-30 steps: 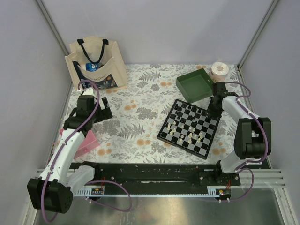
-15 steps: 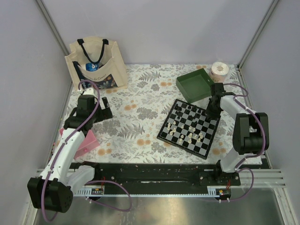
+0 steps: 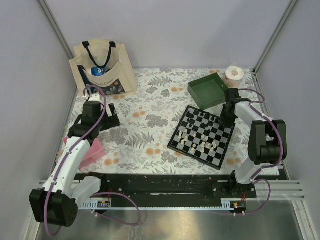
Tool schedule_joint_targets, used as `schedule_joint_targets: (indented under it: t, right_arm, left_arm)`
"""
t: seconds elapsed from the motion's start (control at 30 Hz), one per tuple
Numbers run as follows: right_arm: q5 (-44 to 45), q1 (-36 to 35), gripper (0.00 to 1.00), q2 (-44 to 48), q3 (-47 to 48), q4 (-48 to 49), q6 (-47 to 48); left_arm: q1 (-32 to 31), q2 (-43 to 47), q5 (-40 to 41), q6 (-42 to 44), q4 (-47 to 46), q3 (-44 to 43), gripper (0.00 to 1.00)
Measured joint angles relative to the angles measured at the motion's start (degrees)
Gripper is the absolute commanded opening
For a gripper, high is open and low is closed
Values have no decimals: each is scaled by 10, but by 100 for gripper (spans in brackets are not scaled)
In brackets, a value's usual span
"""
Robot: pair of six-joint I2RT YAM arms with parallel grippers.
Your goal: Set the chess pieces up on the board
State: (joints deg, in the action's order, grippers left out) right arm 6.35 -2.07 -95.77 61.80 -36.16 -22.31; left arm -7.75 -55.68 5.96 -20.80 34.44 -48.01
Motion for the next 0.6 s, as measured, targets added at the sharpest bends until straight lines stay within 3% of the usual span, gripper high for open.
schedule_joint_targets:
  t: [0.33, 0.6]
  right_arm:
    - [-14, 0, 35, 5, -3, -1, 0]
    - [-30, -2, 39, 105, -30, -8, 0]
  left_arm:
    - [0, 0, 0, 0, 0, 0, 99]
    - [0, -1, -4, 0, 0, -2, 99]
